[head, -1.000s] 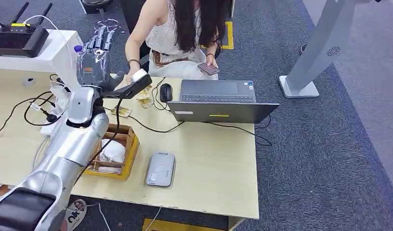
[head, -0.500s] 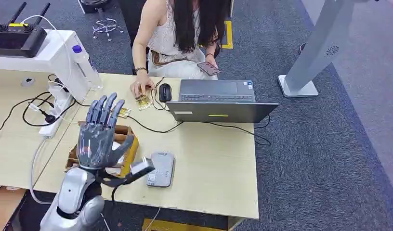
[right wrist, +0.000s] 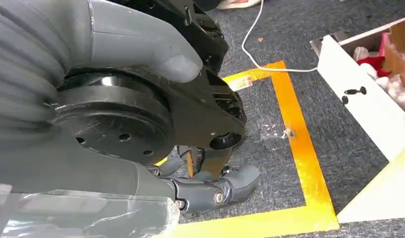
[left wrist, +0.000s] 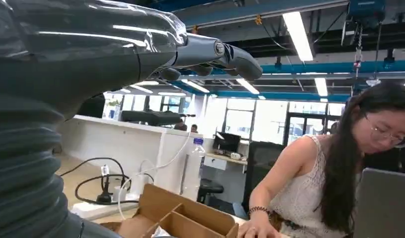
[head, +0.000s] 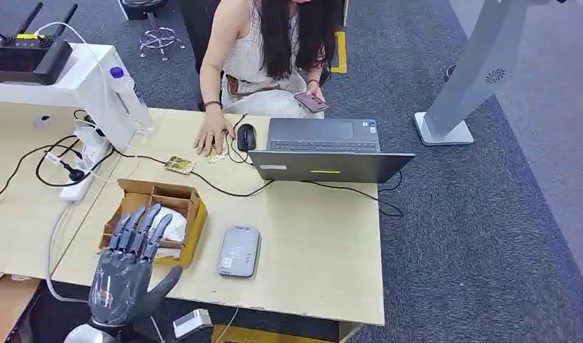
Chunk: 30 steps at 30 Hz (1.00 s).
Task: Pass the card to the sensor for recognition and then transmit it.
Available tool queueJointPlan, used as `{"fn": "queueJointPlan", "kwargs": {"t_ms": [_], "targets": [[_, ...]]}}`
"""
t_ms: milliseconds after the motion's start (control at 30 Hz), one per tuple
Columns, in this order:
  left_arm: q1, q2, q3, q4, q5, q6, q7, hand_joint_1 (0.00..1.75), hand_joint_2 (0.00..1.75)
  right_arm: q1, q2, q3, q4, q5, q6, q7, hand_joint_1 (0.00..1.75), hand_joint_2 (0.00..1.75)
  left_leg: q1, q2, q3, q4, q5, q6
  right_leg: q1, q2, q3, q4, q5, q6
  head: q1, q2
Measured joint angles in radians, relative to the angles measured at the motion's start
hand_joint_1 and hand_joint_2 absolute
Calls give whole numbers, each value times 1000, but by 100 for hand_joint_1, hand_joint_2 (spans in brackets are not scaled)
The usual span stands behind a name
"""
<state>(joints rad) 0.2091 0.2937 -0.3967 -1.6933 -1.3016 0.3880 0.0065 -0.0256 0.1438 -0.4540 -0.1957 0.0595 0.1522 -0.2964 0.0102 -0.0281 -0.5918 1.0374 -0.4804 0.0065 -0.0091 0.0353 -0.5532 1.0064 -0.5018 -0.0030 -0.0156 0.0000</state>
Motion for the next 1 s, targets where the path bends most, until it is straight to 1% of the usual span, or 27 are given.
{"fn": "queueJointPlan", "kwargs": {"t_ms": [233,533,633,767,833,1000], "targets": [[7,10,0,-8,0,-1,0,0,175,0,0,-8,0,0,0,0,0,175,0,-1,0,0,0,0,0,-1,0,0,0,0,0,0],[10,10,0,-10,4,-5,0,0,175,0,0,-8,0,0,0,0,0,175,0,-1,0,0,0,0,0,-1,0,0,0,0,0,0],[12,14,0,-10,16,-54,15,0,175,0,0,-10,0,0,0,0,0,175,0,0,0,0,0,0,0,-1,0,0,0,0,0,0],[15,35,0,2,29,-160,74,0,175,0,0,-14,0,3,0,3,0,175,0,-1,0,0,0,0,0,-1,0,0,0,0,0,0],[11,42,8,29,35,-188,96,0,175,0,0,-15,0,7,-2,12,0,175,0,-1,0,0,0,0,0,-1,0,0,0,0,0,0],[-24,41,42,100,54,-227,101,0,175,-1,0,-16,0,19,0,15,0,175,0,-1,0,0,0,0,0,-1,0,0,0,0,0,0]]}}
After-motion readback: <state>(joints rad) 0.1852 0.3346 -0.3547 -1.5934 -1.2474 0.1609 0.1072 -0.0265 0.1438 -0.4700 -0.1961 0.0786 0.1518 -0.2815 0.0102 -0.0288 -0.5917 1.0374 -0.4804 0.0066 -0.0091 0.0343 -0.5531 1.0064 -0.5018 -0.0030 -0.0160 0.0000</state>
